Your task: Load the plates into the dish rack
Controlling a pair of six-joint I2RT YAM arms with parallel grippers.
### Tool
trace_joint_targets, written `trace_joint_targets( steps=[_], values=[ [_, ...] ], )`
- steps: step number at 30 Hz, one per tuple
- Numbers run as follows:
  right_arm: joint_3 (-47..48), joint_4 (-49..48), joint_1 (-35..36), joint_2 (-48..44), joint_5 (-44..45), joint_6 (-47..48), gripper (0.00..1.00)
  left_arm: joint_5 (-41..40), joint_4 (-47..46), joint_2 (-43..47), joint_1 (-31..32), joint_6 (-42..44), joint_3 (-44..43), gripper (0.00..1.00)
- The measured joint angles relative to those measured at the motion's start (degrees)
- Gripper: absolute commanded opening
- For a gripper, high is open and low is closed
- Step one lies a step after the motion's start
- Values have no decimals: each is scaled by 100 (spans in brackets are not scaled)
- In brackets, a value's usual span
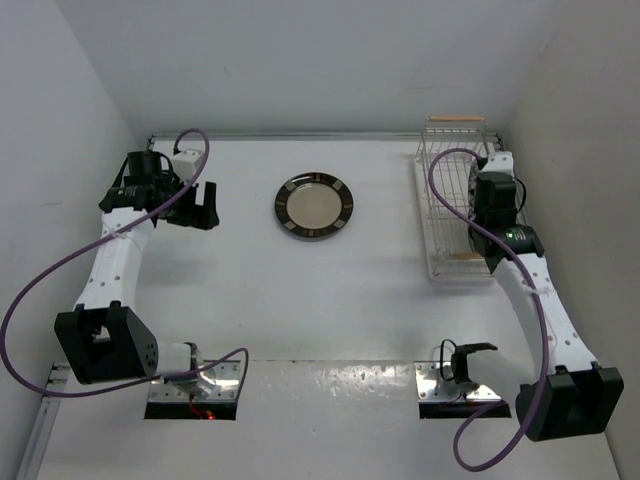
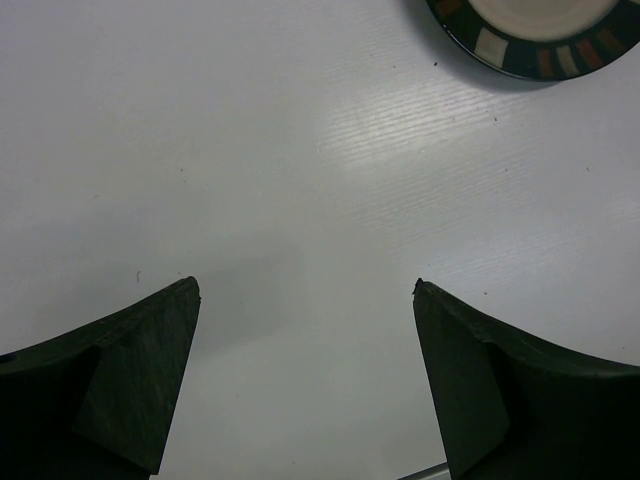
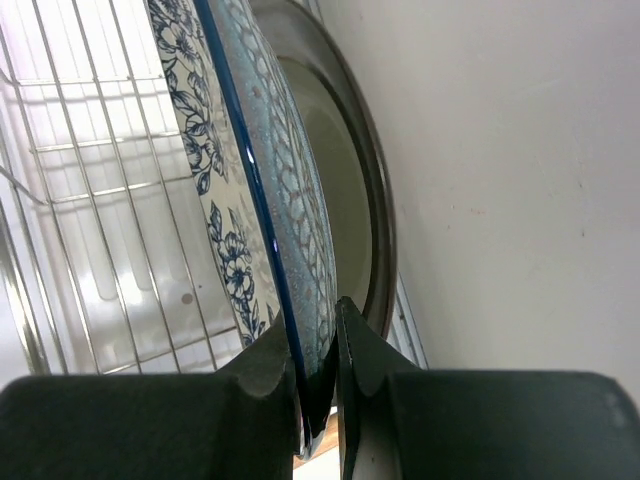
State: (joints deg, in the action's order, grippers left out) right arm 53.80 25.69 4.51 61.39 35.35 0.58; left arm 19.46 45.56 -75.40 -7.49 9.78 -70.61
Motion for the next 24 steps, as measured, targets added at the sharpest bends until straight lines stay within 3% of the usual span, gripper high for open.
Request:
trace_joint_targets(
  steps=[24],
  values=[
    [-20,55,-186,404,-470,-116,0,-4,-11,0,0,2,70,92]
  ],
)
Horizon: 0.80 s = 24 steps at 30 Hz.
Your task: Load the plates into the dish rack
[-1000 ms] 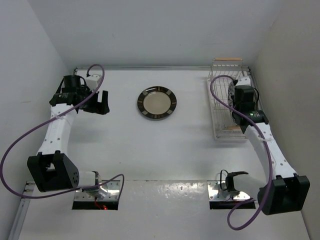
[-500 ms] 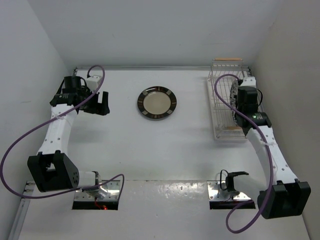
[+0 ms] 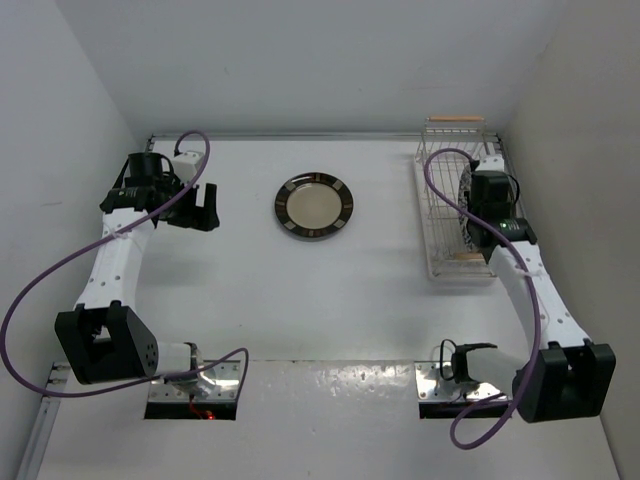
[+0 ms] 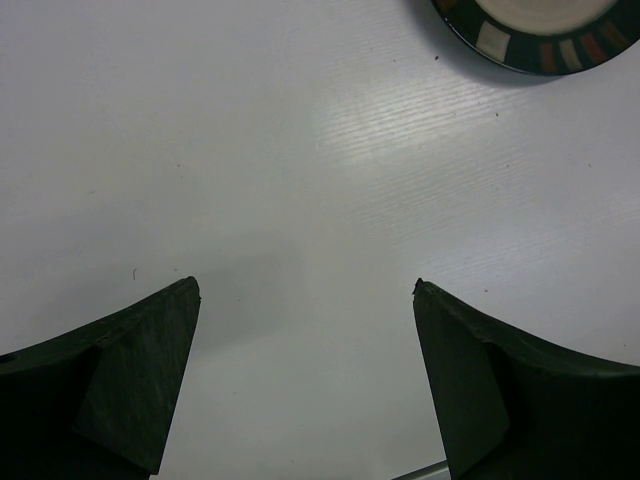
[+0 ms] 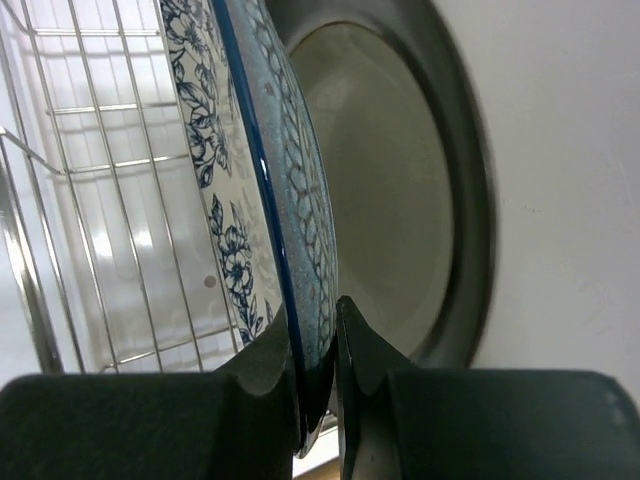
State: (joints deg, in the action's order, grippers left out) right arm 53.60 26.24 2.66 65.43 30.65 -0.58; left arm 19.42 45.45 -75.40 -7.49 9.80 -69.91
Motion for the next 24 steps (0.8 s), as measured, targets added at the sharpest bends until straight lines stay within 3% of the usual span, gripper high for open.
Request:
trace_joint_targets(
  steps=[6,12,16,24],
  values=[
    [127,140,-103,278,-42,227,2,0,0,0,0,0,0,92],
    [166,177,-179,295,-129,238,48,0,0,0,0,0,0,92],
    [319,267,-212,358,-170,205,61,0,0,0,0,0,0,92],
    [1040,455,-203,494,-378,249,74,0,-15,0,0,0,4,92]
  ],
)
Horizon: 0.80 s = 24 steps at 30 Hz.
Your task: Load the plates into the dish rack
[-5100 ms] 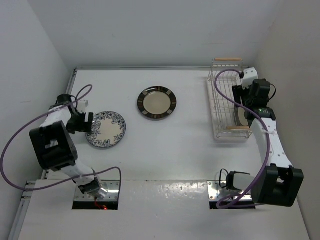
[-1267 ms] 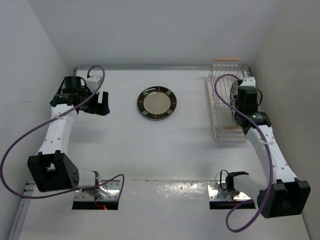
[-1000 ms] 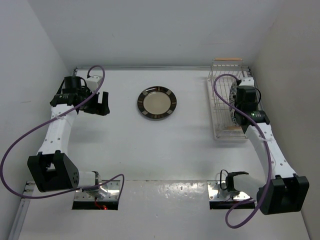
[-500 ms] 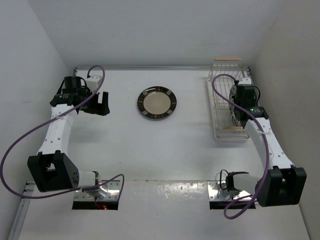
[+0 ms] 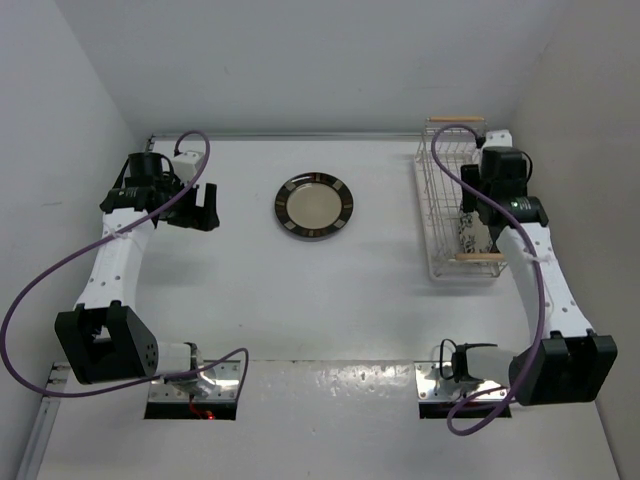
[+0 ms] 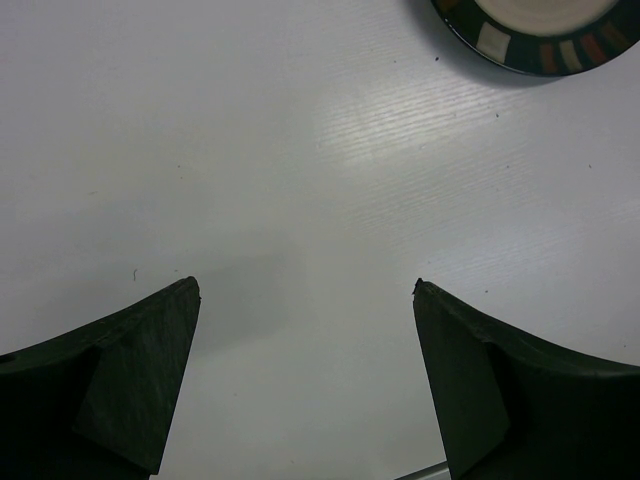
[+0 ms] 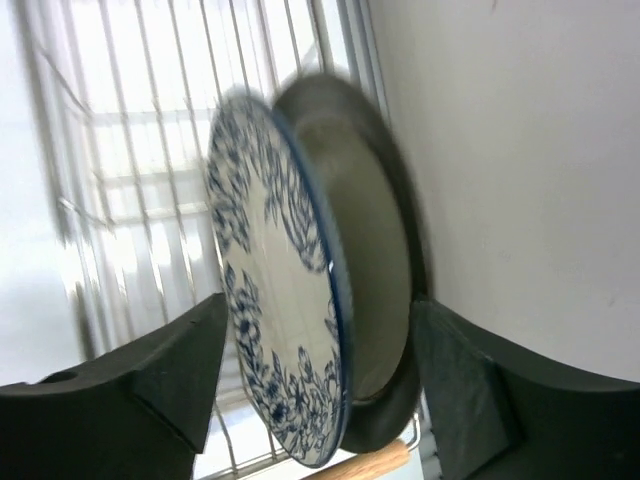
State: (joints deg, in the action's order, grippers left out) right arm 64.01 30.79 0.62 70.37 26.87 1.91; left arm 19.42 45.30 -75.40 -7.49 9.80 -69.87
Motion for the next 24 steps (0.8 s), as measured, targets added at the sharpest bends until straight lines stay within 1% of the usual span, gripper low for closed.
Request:
trace_joint_targets(
  steps=[2,6,7,8,10,12,14,17,21,24],
  values=[
    [306,15,22,-2,-48,24,77,-2,0,0,0,0,0,92],
    [901,-76,175,-85,-81,-42,78,-28,-2,0,0,0,2,92],
    [992,-146,273,-149,-168,-133,76,-42,-2,0,-2,0,2,92],
    [1060,-229,407,-214,-319,-269,67,-46,-2,0,-17,0,2,92],
    [1139,-376,761,-234,-669,-560,56,-63,-2,0,-28,0,4,92],
    [1213,-514,1121,-37,-1117,-929,56,-68,-7,0,-55,0,9,92],
    [1309,-656,1425,393,-1563,-1333,67,-87,-17,0,-87,0,24,92],
    [1318,-1073,1792,1329,-2133,-2004,72,-157,-39,0,-155,4,68,92],
    [1189,-1572,2061,2667,-2610,-2905,72,-227,-57,0,-195,7,131,92],
    [1314,-1711,2151,3501,-2739,-3442,71,-260,-59,0,-225,22,190,92]
  ],
)
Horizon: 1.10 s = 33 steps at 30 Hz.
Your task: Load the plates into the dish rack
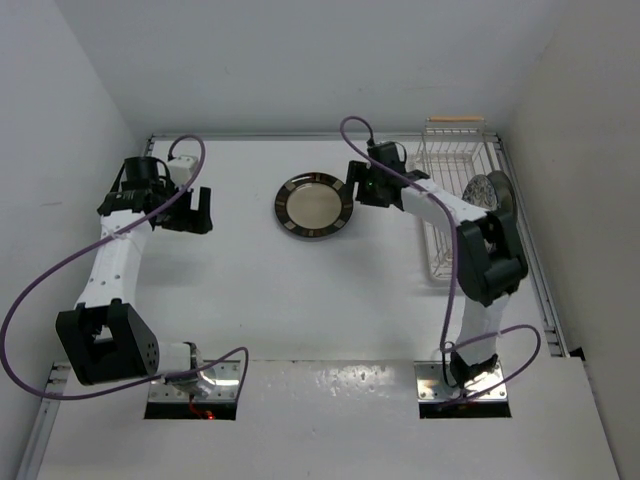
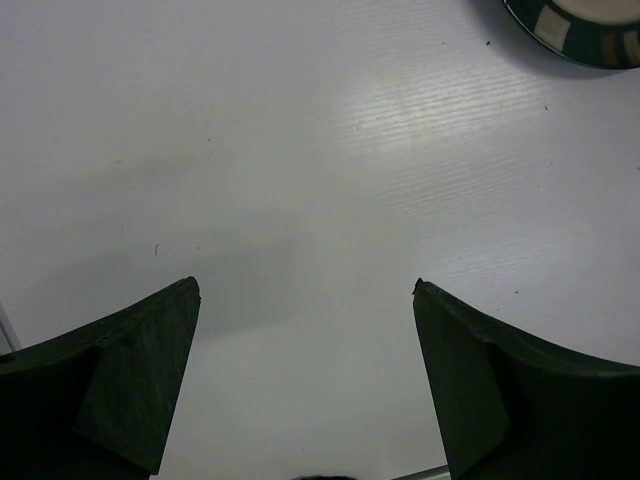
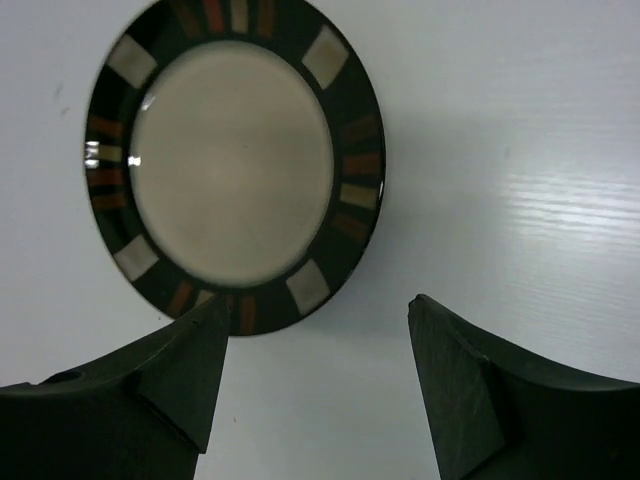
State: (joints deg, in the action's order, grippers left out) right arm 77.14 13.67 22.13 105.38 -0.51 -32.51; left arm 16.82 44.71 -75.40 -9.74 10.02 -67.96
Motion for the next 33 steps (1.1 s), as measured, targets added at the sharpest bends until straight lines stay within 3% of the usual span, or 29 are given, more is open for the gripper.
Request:
trace_joint_targets(
  steps=[7,10,11,14,17,18,19,20,26,30,33],
  values=[
    [564,-22,142,1287,291,-918,68,-76,-22,-11,-87,4,0,92],
    [562,-66,162,1534,345,-1268,61,-107,-24,-74,-127,4,0,92],
    [540,-157,157,1637,319,-1388,53,-125,-24,-107,-131,4,0,92],
    [426,-664,105,1825,109,-1775,45,-149,-26,-214,-151,4,0,92],
    [260,-1224,-11,1928,-162,-2197,30,-186,-28,-273,-153,4,2,92],
    [210,-1408,-44,1967,-264,-2330,23,-188,-28,-275,-162,4,2,92],
    [153,-1593,-92,2011,-328,-2472,5,-190,-31,-275,-166,4,2,92],
    [96,-1770,-140,2044,-466,-2608,0,-192,-33,-275,-170,4,0,92],
    [-225,-2651,-214,2090,-1001,-3095,0,-210,-39,-275,-199,4,0,92],
    [-396,-2710,-199,1867,-1019,-2791,0,-208,-46,-275,-199,4,0,92],
    [-627,-2490,-173,1152,-929,-2260,0,-203,-48,-275,-199,4,0,92]
  ],
)
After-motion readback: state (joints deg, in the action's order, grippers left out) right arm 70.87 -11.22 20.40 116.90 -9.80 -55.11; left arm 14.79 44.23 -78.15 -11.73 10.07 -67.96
